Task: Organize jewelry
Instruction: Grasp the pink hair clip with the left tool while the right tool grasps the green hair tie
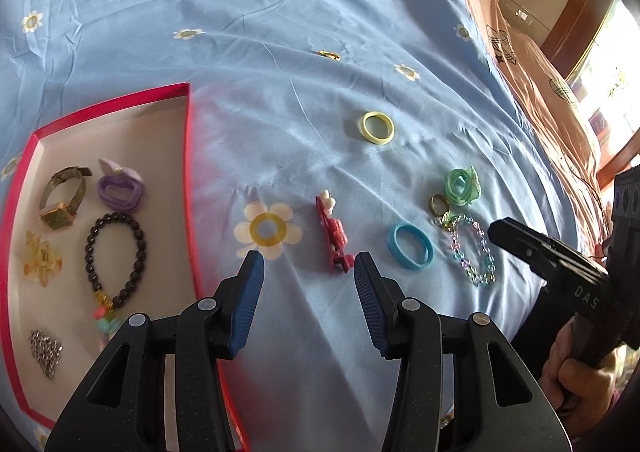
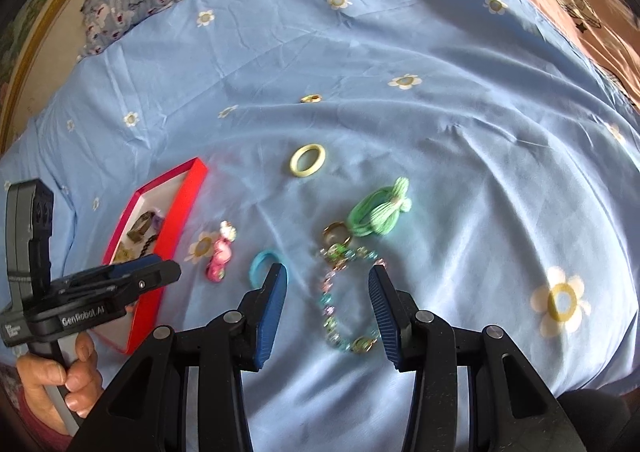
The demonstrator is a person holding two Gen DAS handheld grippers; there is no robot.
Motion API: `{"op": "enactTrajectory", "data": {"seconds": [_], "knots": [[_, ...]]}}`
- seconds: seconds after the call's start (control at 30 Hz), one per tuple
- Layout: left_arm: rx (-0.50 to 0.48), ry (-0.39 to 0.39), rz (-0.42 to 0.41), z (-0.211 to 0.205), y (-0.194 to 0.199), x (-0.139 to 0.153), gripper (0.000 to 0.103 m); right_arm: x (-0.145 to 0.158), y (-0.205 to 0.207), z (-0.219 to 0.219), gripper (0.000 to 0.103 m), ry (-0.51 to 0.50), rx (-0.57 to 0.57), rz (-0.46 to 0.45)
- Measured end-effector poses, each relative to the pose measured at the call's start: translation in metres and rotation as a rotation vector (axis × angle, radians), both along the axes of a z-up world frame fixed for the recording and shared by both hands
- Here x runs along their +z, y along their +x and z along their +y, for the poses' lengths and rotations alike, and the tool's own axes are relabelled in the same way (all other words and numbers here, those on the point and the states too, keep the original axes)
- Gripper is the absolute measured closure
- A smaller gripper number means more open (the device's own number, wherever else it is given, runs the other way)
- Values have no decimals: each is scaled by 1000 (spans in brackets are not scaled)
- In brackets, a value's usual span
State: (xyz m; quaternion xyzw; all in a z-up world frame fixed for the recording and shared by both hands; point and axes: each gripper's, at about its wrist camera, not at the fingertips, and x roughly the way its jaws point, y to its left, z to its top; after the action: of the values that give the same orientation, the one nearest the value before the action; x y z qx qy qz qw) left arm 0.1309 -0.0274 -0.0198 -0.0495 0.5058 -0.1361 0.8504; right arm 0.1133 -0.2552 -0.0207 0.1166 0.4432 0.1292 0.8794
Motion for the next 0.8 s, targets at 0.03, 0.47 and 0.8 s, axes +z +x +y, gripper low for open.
{"op": "enactTrajectory", "data": {"seconds": [0.03,0.47,0.8], "knots": [[-2,-1,2,-1,2,-1,57,0,2,-1,58,0,-6,-1],[-35,16,53,-21,30,-25,58,-19,49,-10,65,-36,-76,48],[-75,15,45,-23,34,-32,91,-19,48,-11,91,-25,-68,23]]}}
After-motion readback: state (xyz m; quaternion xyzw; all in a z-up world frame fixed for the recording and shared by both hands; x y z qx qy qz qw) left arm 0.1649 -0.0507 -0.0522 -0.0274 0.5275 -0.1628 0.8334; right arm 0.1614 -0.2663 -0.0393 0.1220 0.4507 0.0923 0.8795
